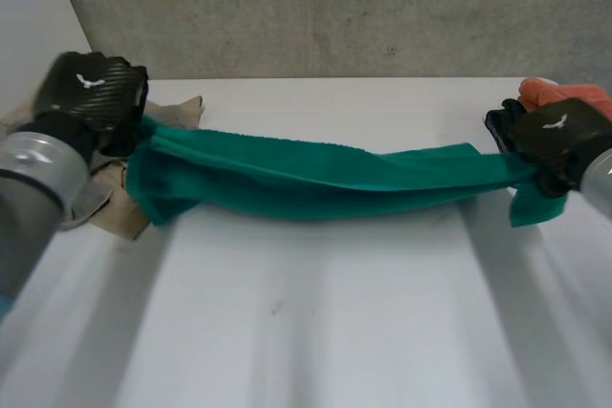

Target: Fold the laundry.

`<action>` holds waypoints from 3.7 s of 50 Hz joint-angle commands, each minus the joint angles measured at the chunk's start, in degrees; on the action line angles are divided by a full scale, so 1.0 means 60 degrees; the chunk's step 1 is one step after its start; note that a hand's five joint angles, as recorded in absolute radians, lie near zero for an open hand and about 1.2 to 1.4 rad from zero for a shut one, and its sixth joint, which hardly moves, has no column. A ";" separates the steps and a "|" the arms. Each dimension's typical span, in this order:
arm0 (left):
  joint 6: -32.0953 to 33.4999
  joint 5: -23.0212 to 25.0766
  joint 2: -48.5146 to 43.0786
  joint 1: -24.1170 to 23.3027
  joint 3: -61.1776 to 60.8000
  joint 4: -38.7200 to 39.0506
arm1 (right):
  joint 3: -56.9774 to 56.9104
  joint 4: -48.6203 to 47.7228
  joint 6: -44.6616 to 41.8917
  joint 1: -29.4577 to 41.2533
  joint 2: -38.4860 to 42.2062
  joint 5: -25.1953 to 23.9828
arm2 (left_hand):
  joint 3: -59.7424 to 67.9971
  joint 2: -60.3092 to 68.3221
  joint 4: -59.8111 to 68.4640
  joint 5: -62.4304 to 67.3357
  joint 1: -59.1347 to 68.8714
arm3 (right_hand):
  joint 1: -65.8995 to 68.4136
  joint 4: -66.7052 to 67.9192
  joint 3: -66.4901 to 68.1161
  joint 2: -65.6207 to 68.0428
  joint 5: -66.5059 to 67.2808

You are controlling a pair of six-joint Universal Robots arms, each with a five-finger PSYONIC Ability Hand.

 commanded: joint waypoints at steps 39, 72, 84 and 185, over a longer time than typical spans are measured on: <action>0.0488 -0.1188 -0.4400 -0.0477 0.4932 0.6366 | -0.2518 -0.8372 0.1743 0.0208 0.2115 0.0136 | 0.1985 0.1934 0.1874 0.2397 0.2471 | 0.2744 0.1861 0.1938 0.2070 0.2022; 0.0092 -0.1071 -0.3506 -0.0272 -0.1398 0.5426 | -0.0306 -0.3328 0.4201 -0.0480 0.4518 0.0324 | 0.1985 0.1934 0.1874 0.2397 0.2471 | -0.3440 -0.4323 -0.4246 -0.4115 -0.4163; -0.0069 -0.1114 -0.3140 -0.0286 -0.1120 0.5427 | 0.0221 -0.3298 0.4819 -0.0642 0.3802 0.0325 | 0.1985 0.1934 0.1874 0.2397 0.2471 | -0.4675 -0.5558 -0.5481 -0.5350 -0.5397; -0.0406 -0.0690 -0.1909 -0.0052 -0.0519 0.3361 | -0.2621 -0.1863 0.0937 0.0135 0.3712 -0.0553 | 0.1985 0.1934 0.1874 0.2397 0.2471 | 0.2744 0.1861 0.1938 0.2070 0.2022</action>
